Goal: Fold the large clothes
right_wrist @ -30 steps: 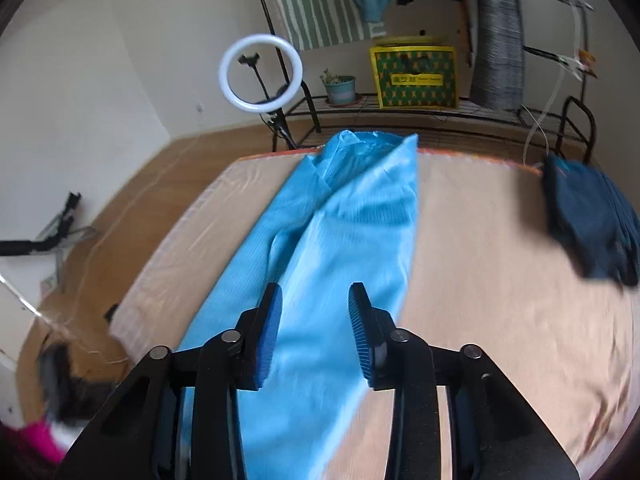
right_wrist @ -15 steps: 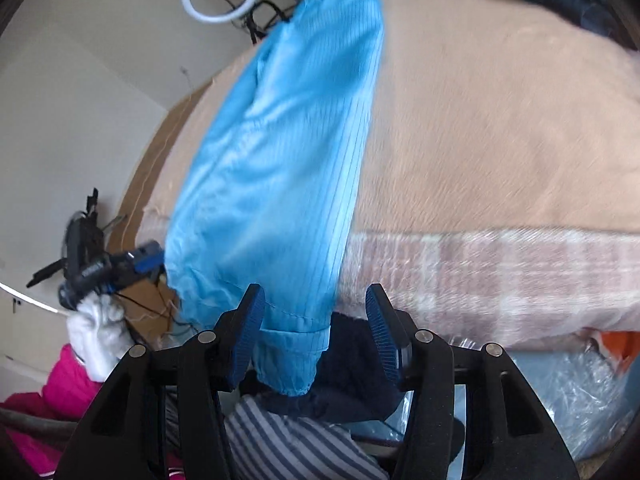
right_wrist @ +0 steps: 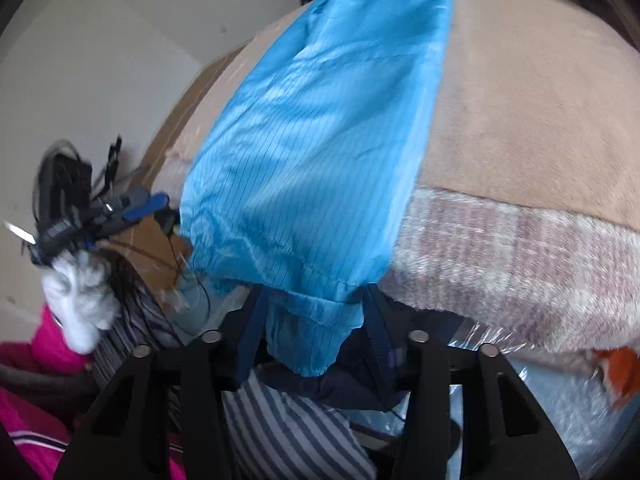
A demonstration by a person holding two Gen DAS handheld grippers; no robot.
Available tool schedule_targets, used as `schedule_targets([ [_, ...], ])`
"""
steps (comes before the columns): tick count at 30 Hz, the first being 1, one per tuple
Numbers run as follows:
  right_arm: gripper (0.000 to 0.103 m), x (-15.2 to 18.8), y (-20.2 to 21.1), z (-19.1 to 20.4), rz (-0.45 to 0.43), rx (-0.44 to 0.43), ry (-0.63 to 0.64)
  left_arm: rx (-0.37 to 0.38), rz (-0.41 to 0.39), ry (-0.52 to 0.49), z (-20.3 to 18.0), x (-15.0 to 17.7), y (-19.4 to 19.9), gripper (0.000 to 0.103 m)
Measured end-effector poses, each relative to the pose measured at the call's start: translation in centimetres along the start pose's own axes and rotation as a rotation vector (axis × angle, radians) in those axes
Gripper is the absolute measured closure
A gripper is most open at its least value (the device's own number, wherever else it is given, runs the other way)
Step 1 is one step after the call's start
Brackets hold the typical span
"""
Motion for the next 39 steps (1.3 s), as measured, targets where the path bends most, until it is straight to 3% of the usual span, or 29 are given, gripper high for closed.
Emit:
schedule_targets([
  [4,0.079,1.0,-1.3,2.6,0.060,0.008,0.144,0.023,0.113,-0.010,-2.9,1.6,-3.3,0.049],
  [7,0.080,1.6,-1.4,4.1,0.079,0.045,0.260,0.007,0.180,-0.049,-4.4,2.8,-5.9,0.049],
  [8,0.080,1.7,-1.2,4.2,0.077,0.071,0.290,-0.005,0.192,-0.057,-4.5,3.1,-6.5,0.065],
  [9,0.080,1.7,-0.9,4.2,0.071,0.110,0.326,-0.013,0.206,-0.061,-4.5,3.3,-7.1,0.092],
  [13,0.080,1.4,0.5,3.8,0.025,0.214,0.468,-0.017,0.209,-0.093,-5.0,3.7,-7.6,0.095],
  [16,0.079,0.9,0.1,3.9,0.030,0.225,0.542,-0.004,0.186,-0.128,-6.0,3.2,-6.7,0.096],
  [24,0.080,1.6,-2.9,4.2,0.147,0.254,0.754,-0.020,0.148,-0.202,-7.7,1.9,-4.9,0.097],
  [26,0.098,2.4,-3.1,4.2,0.168,0.291,0.793,-0.015,0.140,-0.211,-8.2,1.4,-4.8,0.097],
  [27,0.099,2.5,-3.2,4.2,0.174,0.312,0.794,-0.014,0.135,-0.218,-8.6,1.1,-5.0,0.097],
  [29,0.102,2.2,-2.4,4.0,0.146,0.319,0.758,-0.009,0.114,-0.238,-9.4,0.3,-4.8,0.097],
  [32,0.103,0.6,-0.1,3.7,0.034,0.298,0.586,0.010,0.076,-0.263,-10.7,-1.2,-4.3,0.097],
  [35,0.103,-0.8,2.7,2.2,-0.106,0.300,0.333,0.038,0.059,-0.292,-12.0,-2.3,-4.3,0.097],
  [36,0.103,-0.8,3.8,1.2,-0.169,0.267,0.177,0.044,0.066,-0.305,-12.3,-2.2,-4.7,0.097],
  [39,0.103,0.9,4.4,0.5,-0.236,0.285,-0.034,0.030,0.098,-0.358,-12.4,-1.2,-6.2,0.097],
])
Point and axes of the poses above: each gripper's, at about its wrist camera, not at the fingertips, and y roughly against the way its jaws point, z to its left, x to its underside, the point moved 10 cm from there along -y, roughly the way its jaws point
